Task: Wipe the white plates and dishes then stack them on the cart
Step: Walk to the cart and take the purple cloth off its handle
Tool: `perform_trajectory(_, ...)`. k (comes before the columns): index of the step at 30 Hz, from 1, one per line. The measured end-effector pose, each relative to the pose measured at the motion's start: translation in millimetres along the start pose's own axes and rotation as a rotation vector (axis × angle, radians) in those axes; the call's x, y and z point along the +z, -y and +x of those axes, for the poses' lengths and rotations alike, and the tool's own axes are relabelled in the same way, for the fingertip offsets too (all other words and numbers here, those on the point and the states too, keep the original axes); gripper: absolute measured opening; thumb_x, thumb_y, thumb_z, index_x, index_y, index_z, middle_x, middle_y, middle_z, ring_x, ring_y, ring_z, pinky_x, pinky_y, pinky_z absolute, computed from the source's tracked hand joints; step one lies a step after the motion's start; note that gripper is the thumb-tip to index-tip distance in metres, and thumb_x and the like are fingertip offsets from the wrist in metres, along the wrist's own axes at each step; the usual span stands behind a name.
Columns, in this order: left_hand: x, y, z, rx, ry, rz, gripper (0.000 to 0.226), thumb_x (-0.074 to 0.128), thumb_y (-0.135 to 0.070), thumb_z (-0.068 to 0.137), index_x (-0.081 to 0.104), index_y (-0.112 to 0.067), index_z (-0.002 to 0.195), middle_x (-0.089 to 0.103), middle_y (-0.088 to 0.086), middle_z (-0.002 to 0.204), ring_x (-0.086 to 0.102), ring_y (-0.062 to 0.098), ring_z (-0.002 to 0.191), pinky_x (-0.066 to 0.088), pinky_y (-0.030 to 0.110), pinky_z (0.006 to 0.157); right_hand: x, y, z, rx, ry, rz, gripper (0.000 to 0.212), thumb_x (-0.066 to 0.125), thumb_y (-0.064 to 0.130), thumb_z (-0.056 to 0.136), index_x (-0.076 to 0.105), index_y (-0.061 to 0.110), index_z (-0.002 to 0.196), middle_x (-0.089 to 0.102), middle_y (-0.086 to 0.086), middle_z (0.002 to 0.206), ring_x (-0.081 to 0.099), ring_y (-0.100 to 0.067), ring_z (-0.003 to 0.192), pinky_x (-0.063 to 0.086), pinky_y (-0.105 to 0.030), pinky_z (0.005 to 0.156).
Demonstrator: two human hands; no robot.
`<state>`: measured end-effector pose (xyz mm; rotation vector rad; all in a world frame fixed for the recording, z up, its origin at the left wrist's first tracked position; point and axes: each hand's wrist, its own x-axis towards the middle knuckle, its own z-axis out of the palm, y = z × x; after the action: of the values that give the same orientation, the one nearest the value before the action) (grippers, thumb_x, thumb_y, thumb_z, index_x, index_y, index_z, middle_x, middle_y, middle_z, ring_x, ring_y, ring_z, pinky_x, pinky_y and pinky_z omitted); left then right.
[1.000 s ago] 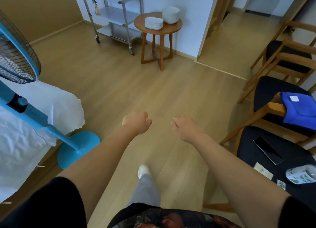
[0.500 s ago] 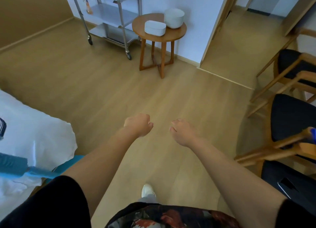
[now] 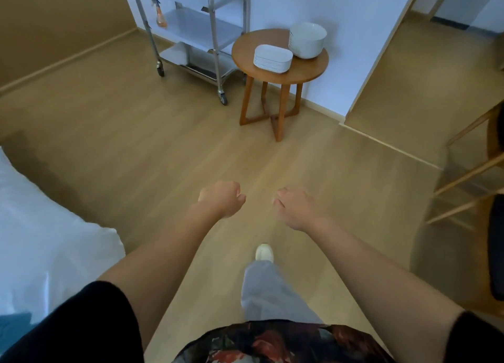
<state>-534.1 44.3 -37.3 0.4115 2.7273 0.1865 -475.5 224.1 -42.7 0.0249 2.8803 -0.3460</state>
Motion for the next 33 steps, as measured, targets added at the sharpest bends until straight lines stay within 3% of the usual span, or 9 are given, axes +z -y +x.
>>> perform_trajectory(7,-52.9,-0.9,125.6,-0.028,0.006,-0.035,0.032,0.040,-0.041,0.096,0.057,-0.019,0.111,0.063,0.008,0.112,0.058,0.028,0.103,0.040,0.031,0.072,-33.5,-31.6,132.5,-0.033,0.063,0.013,0.040,0.034,0.027,0.100,0.054,0.001,0.122,0.056,-0.020,0.123,0.050,-0.035,0.115,0.037,-0.039,0.098)
perform_trajectory(13,-85.1,10.5,209.4,-0.108,0.013,-0.112,0.032,0.041,-0.040,0.095,0.059,-0.019,0.111,0.064,0.007,0.113,0.057,0.028,0.106,0.039,0.031,0.074,-66.2,-43.6,241.7,-0.071,0.096,0.001,0.040,0.035,0.031,0.100,0.054,0.003,0.122,0.056,-0.019,0.123,0.051,-0.035,0.114,0.039,-0.038,0.091)
perform_trajectory(19,-114.4,38.4,273.8,-0.151,-0.004,-0.113,0.033,0.040,-0.039,0.096,0.059,-0.018,0.113,0.063,0.010,0.115,0.057,0.029,0.107,0.042,0.032,0.077,-81.7,-38.6,326.9,-0.132,0.108,0.021,0.035,0.040,0.028,0.098,0.057,-0.001,0.109,0.058,-0.022,0.109,0.052,-0.036,0.107,0.038,-0.039,0.088)
perform_trajectory(27,-153.9,97.9,392.7,-0.106,0.013,-0.128,0.035,0.041,-0.040,0.096,0.061,-0.016,0.112,0.064,0.010,0.112,0.058,0.028,0.104,0.044,0.033,0.079,-97.1,-15.4,455.6,-0.066,0.169,0.025,0.041,0.035,0.028,0.100,0.050,0.000,0.125,0.052,-0.020,0.126,0.045,-0.034,0.119,0.035,-0.039,0.100)
perform_trajectory(33,-208.8,172.9,495.7,-0.072,0.030,-0.136,0.034,0.040,-0.038,0.096,0.062,-0.015,0.108,0.065,0.009,0.108,0.059,0.028,0.100,0.043,0.031,0.071,-119.7,24.6,568.5,0.008,0.182,0.058,0.039,0.037,0.029,0.100,0.049,0.002,0.125,0.050,-0.018,0.126,0.044,-0.033,0.119,0.038,-0.040,0.100)
